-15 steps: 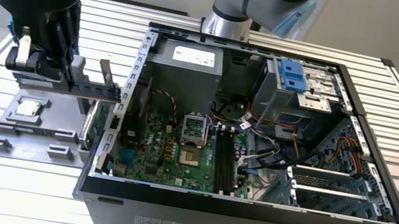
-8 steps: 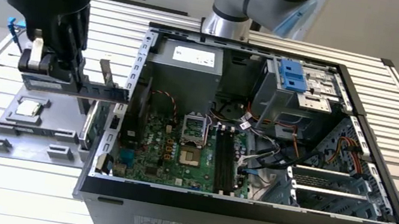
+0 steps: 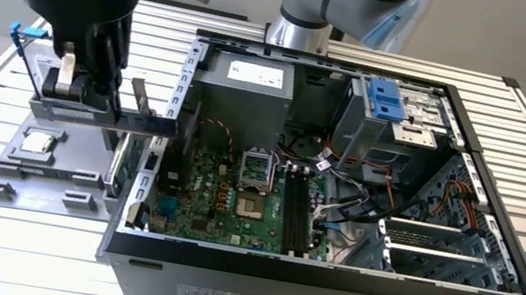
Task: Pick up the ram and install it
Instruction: 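Pick up the ram and move it above insertion slot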
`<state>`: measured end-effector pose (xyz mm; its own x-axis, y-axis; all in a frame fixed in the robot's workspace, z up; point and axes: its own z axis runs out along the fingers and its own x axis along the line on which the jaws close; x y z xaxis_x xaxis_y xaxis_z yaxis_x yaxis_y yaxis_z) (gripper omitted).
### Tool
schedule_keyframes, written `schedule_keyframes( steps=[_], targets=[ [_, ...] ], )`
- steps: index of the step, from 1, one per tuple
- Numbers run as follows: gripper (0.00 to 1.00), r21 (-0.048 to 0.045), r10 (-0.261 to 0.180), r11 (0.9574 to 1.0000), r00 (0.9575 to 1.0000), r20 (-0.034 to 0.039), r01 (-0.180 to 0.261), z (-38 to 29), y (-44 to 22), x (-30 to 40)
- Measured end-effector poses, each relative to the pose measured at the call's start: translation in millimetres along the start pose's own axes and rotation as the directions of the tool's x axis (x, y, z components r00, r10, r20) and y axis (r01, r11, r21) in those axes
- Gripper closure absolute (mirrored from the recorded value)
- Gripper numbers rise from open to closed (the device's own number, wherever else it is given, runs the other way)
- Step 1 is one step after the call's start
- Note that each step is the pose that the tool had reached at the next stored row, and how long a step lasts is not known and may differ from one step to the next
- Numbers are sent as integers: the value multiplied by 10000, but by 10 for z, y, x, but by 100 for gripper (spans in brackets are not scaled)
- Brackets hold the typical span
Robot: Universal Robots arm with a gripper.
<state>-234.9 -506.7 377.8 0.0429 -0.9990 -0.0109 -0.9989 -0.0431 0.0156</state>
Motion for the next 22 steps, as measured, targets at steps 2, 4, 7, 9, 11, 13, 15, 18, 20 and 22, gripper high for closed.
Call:
schedule_keyframes(
  steps=[2,4,7,9,11,13,15,18,20,22],
  targets=[
    [100,-5,11,10000,10000,-1,-11,-1,-39,2],
    [100,-8,10,10000,10000,0,-10,-2,-79,4],
    [100,-13,10,10000,10000,0,-10,-3,-139,6],
    [100,-16,10,10000,10000,0,-10,-3,-180,8],
    [100,-19,11,10000,10000,0,-11,-5,-218,9],
    [100,-21,11,10000,10000,0,-11,-5,-257,11],
    [100,-22,10,10000,10000,-1,-10,-6,-294,13],
    [100,-23,10,10000,10000,0,-10,-6,-350,15],
    [100,-24,10,10000,10000,1,-10,-6,-387,17],
    [100,-26,11,10000,10000,0,-11,-7,-424,18]
  ],
)
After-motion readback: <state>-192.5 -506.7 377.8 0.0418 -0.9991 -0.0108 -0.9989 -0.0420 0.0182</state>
